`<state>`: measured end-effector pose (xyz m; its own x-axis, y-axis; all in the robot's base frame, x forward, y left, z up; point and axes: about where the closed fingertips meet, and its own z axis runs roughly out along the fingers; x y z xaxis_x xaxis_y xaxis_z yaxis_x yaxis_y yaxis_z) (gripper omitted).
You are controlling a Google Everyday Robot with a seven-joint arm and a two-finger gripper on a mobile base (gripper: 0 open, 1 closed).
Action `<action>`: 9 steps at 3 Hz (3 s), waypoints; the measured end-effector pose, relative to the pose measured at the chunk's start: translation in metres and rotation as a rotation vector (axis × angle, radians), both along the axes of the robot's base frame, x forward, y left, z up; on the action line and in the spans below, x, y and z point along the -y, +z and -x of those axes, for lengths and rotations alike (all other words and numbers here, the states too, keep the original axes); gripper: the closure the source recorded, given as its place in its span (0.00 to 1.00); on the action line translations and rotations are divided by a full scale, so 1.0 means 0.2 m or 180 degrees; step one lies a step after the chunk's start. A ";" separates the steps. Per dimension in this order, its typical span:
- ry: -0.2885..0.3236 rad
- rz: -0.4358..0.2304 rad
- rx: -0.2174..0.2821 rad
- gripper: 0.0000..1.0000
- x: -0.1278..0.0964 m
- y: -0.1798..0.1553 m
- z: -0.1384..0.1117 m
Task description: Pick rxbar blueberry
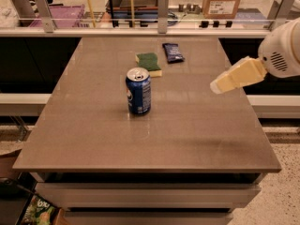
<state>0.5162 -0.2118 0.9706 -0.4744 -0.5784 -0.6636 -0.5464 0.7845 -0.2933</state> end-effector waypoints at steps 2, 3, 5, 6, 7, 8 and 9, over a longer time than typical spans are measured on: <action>-0.0331 -0.0523 0.0306 0.00 -0.02 -0.10 -0.19; -0.0458 -0.0717 0.0555 0.00 -0.05 -0.12 -0.37; -0.0469 -0.0781 0.0631 0.00 -0.07 -0.10 -0.44; -0.0501 -0.0856 0.0694 0.00 -0.10 -0.12 -0.53; -0.0527 -0.0972 0.0739 0.00 -0.12 -0.16 -0.61; -0.0542 -0.1018 0.0773 0.00 -0.16 -0.20 -0.70; -0.0551 -0.1024 0.0836 0.00 -0.20 -0.21 -0.78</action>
Offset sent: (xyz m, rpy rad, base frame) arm 0.0617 0.0031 -0.0281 0.2432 -0.1607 -0.1628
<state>0.6729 -0.1709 0.9292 -0.3374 -0.2499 -0.9076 -0.3385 0.9318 -0.1308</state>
